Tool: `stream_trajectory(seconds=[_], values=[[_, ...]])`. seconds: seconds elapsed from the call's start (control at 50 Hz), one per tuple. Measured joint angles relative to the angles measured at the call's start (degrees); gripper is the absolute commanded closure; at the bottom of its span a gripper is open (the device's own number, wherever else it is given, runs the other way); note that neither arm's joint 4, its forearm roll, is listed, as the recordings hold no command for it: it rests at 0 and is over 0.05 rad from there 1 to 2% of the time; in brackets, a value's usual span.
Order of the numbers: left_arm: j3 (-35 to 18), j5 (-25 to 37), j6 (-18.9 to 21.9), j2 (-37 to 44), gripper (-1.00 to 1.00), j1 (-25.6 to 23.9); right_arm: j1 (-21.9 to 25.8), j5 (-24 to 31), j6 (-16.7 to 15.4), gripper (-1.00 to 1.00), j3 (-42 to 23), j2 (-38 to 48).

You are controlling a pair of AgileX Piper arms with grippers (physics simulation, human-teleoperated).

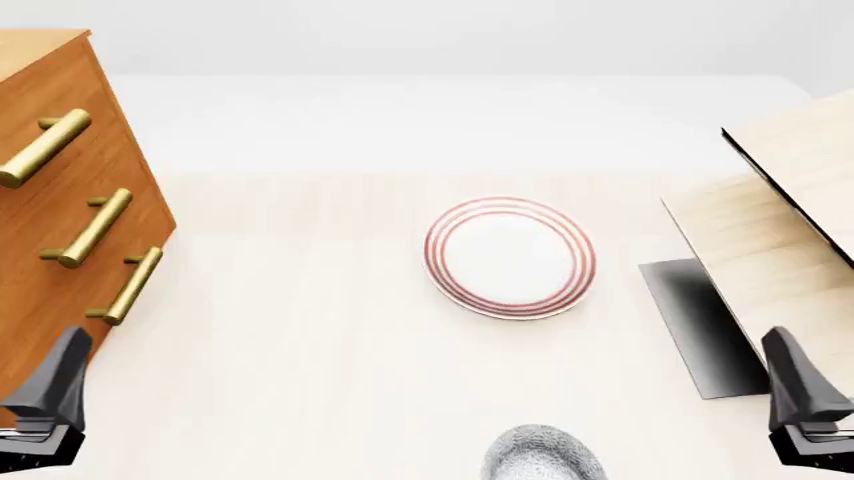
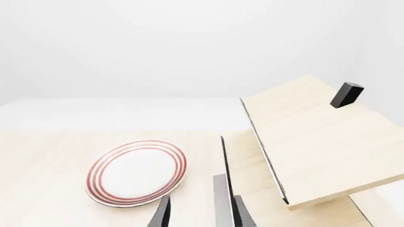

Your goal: Open the top drawer of the cabinet and put the bowl in it.

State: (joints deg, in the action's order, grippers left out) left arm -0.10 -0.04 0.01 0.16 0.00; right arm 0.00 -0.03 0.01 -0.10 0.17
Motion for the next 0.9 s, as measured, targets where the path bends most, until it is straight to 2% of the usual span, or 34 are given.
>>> stream_trajectory(seconds=[0.6,0.9], values=[[-0.18,-1.03,0.12,1.23,-1.0,-0.2,0.06,-0.26,0.11,-1.0,-0.18,0.69],[-0.6,-4.56,1.82,6.12,-1.0,1.03,0.07,-0.34,0.13,-1.0,-0.24,0.86]])
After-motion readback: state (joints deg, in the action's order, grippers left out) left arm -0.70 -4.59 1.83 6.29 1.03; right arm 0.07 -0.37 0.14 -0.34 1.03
